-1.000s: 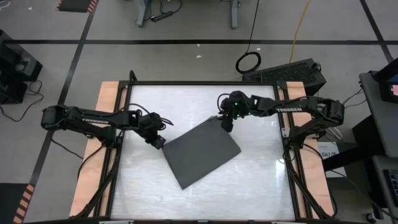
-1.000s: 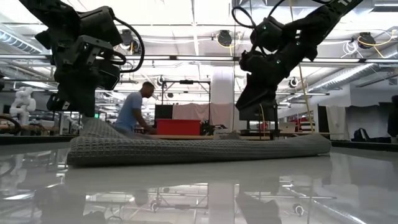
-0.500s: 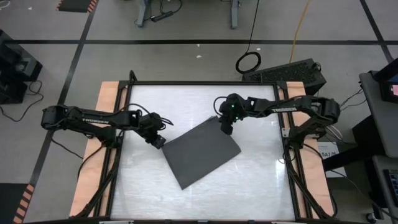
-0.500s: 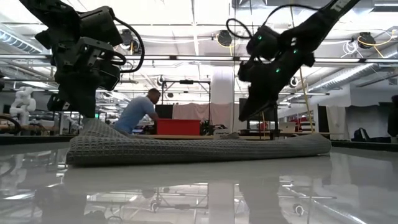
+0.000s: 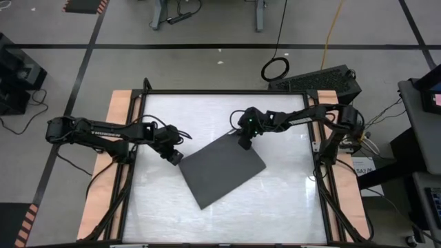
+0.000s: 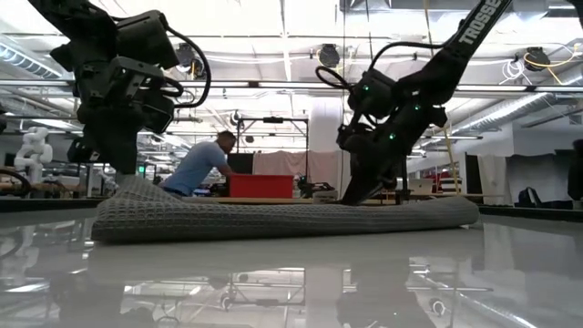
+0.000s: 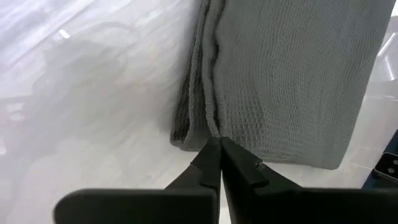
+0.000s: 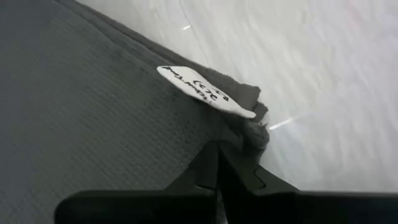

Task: Roll towel
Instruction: Roll the gray towel

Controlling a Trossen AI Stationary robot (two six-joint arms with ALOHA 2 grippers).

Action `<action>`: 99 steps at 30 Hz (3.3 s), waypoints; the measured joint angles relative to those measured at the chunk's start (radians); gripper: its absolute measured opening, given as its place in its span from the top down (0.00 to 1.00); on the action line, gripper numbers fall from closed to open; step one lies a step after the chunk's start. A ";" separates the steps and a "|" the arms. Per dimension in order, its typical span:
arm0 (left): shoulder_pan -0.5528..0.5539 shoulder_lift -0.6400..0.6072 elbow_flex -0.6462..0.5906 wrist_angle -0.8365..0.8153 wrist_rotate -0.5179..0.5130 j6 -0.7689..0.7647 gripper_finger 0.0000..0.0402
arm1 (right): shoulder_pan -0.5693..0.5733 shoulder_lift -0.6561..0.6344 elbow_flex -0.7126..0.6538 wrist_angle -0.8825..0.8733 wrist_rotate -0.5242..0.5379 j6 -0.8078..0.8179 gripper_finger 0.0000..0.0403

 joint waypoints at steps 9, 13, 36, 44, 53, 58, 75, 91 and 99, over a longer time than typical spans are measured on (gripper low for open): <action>0.000 -0.003 0.000 -0.049 0.009 -0.027 0.88 | -0.010 -0.098 0.000 -0.014 -0.037 0.000 1.00; 0.000 -0.003 0.009 -0.046 0.010 -0.027 0.84 | -0.031 -0.080 0.000 0.013 -0.017 -0.008 1.00; 0.001 -0.082 0.135 -0.421 0.034 0.082 0.68 | -0.049 -0.229 0.000 -0.097 -0.022 0.069 1.00; 0.001 -0.074 0.184 -0.281 -0.047 0.284 0.68 | -0.023 -0.490 0.000 -0.265 -0.022 0.333 1.00; 0.003 0.025 0.183 -0.185 -0.051 0.427 0.68 | 0.105 -0.581 0.000 -0.276 0.004 0.570 1.00; 0.003 0.056 0.183 -0.089 -0.012 0.445 0.68 | 0.189 -0.580 0.000 -0.276 0.061 0.639 1.00; -0.236 0.059 0.183 0.101 0.129 0.274 0.68 | 0.331 -0.580 0.000 -0.299 0.085 0.652 1.00; -0.422 0.288 0.182 0.031 -0.378 0.168 0.68 | 0.504 -0.561 0.000 -0.380 0.281 0.680 1.00; -0.386 0.434 0.187 0.026 -0.292 0.049 0.68 | 0.519 -0.470 0.000 -0.374 0.238 0.787 1.00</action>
